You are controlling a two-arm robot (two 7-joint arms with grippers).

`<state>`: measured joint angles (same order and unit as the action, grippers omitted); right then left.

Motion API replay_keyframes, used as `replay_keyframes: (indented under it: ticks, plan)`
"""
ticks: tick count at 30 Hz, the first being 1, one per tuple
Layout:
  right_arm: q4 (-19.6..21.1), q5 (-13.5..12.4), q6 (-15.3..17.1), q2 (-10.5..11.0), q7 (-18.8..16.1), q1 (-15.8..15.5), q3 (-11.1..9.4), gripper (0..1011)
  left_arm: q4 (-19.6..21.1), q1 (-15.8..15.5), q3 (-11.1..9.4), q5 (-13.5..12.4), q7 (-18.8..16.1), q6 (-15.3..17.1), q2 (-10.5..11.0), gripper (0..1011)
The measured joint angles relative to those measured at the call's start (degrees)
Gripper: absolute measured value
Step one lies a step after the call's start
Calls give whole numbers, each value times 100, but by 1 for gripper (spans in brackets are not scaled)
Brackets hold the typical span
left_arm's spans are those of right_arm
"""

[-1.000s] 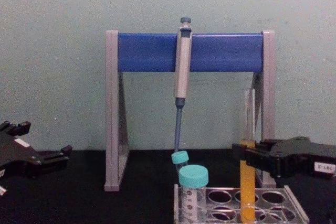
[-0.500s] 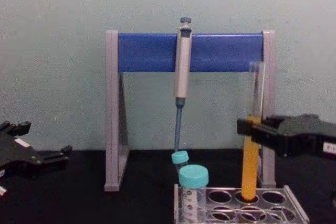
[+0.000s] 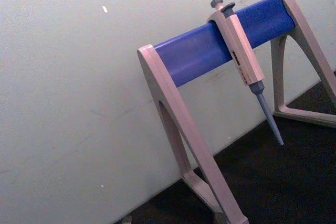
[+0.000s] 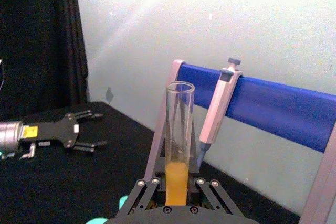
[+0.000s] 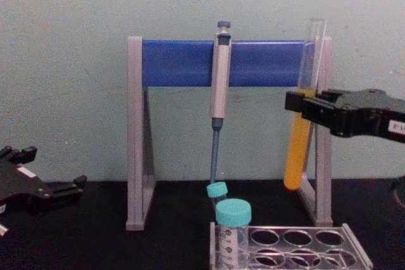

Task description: Pick up the test tube from the test tube rack, shake it, then place it back into the test tube rack.

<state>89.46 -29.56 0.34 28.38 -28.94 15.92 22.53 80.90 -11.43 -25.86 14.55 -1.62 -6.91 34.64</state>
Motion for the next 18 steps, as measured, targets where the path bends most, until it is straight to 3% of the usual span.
replay_keyframes:
  ticks: [10, 18]
  plan:
    - [-240, -29, -10, -218, 49, 204, 22, 224, 0, 0, 0, -1, 0, 0, 0, 1001]
    - [-314, 0, -10, -275, 90, 276, 46, 224, 0, 0, 0, 0, 0, 0, 0, 1001]
